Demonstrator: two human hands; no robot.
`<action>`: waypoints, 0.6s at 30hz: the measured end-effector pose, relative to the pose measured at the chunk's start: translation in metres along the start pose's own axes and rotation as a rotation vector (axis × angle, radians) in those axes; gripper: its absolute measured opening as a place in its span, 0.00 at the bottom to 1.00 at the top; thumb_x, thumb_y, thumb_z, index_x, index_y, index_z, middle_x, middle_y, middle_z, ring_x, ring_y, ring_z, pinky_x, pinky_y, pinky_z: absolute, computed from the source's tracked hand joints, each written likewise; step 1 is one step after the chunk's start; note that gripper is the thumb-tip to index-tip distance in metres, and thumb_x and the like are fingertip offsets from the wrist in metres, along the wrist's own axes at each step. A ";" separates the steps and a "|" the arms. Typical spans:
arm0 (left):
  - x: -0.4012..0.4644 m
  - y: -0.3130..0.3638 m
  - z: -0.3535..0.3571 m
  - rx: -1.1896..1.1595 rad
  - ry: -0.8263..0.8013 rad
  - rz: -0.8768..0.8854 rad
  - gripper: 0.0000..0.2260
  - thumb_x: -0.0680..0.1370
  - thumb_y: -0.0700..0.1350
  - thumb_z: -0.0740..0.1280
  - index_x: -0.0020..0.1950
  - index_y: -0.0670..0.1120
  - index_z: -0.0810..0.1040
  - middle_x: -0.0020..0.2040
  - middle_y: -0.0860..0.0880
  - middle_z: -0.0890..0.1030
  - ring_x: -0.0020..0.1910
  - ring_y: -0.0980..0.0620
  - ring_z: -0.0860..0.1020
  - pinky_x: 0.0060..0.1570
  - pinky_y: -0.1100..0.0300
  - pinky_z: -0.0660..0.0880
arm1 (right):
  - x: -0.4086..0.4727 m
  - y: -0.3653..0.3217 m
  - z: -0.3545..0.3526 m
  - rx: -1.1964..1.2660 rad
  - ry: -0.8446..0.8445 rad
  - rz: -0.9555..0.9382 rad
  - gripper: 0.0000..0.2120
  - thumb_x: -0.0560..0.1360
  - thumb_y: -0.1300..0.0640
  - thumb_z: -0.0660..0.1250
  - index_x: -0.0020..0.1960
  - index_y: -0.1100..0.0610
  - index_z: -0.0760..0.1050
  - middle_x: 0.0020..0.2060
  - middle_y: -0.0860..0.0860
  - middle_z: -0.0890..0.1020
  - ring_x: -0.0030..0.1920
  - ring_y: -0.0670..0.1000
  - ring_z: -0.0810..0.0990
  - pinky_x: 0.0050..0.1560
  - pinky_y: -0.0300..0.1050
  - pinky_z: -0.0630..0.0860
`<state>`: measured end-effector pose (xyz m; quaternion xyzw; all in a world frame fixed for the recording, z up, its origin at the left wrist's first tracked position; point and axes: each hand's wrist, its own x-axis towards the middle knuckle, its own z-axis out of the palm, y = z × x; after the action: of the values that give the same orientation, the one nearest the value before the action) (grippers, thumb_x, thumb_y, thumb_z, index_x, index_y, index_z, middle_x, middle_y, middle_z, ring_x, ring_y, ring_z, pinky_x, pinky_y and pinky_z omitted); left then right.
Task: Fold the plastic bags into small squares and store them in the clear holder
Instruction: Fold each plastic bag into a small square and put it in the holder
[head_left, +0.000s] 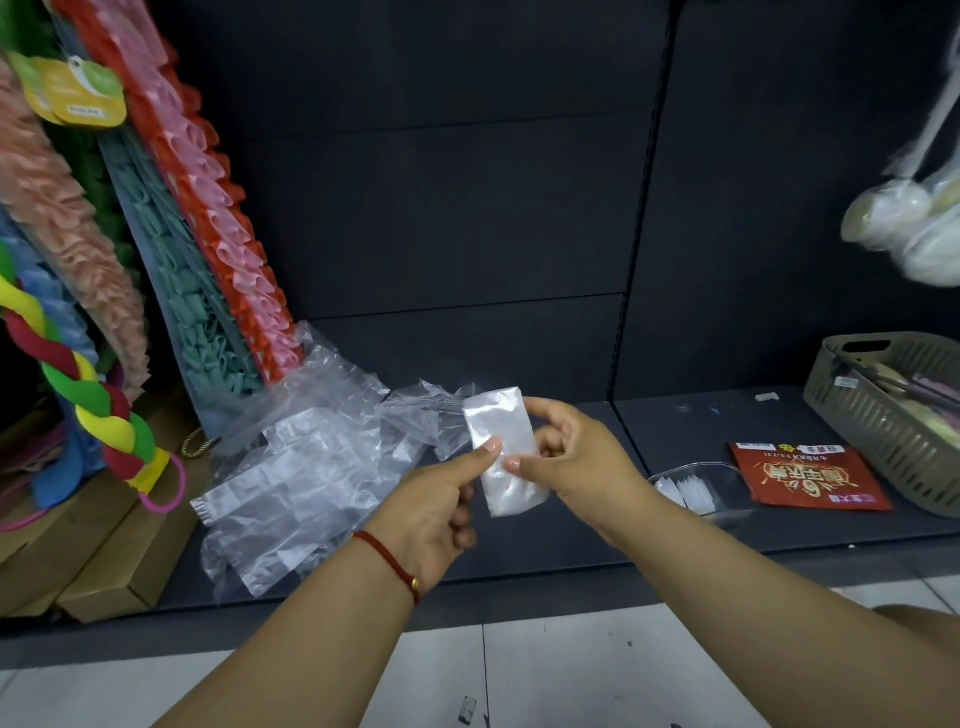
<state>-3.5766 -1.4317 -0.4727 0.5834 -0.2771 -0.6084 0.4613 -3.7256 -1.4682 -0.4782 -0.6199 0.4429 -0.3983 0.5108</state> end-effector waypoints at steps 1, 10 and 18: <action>0.000 0.002 -0.001 -0.046 -0.012 -0.019 0.11 0.74 0.50 0.73 0.35 0.48 0.75 0.27 0.52 0.64 0.24 0.56 0.59 0.23 0.64 0.56 | -0.001 0.000 0.000 -0.044 0.004 -0.009 0.27 0.72 0.64 0.74 0.66 0.48 0.72 0.34 0.47 0.82 0.38 0.43 0.81 0.42 0.37 0.75; 0.000 0.013 -0.005 -0.243 -0.015 0.123 0.08 0.76 0.41 0.70 0.38 0.45 0.76 0.22 0.53 0.65 0.18 0.59 0.60 0.18 0.67 0.56 | -0.004 -0.004 -0.005 -0.175 -0.066 0.044 0.12 0.69 0.65 0.76 0.50 0.54 0.80 0.34 0.48 0.82 0.31 0.41 0.78 0.40 0.37 0.77; -0.006 0.004 0.001 0.098 0.084 0.469 0.08 0.77 0.41 0.69 0.39 0.41 0.81 0.21 0.49 0.71 0.18 0.53 0.68 0.21 0.65 0.65 | -0.004 -0.018 -0.014 -0.105 -0.021 0.080 0.17 0.69 0.51 0.77 0.56 0.52 0.79 0.35 0.48 0.74 0.33 0.42 0.72 0.35 0.33 0.71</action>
<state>-3.5766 -1.4286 -0.4664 0.5497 -0.4145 -0.4457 0.5721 -3.7371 -1.4666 -0.4581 -0.6317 0.4823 -0.3473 0.4976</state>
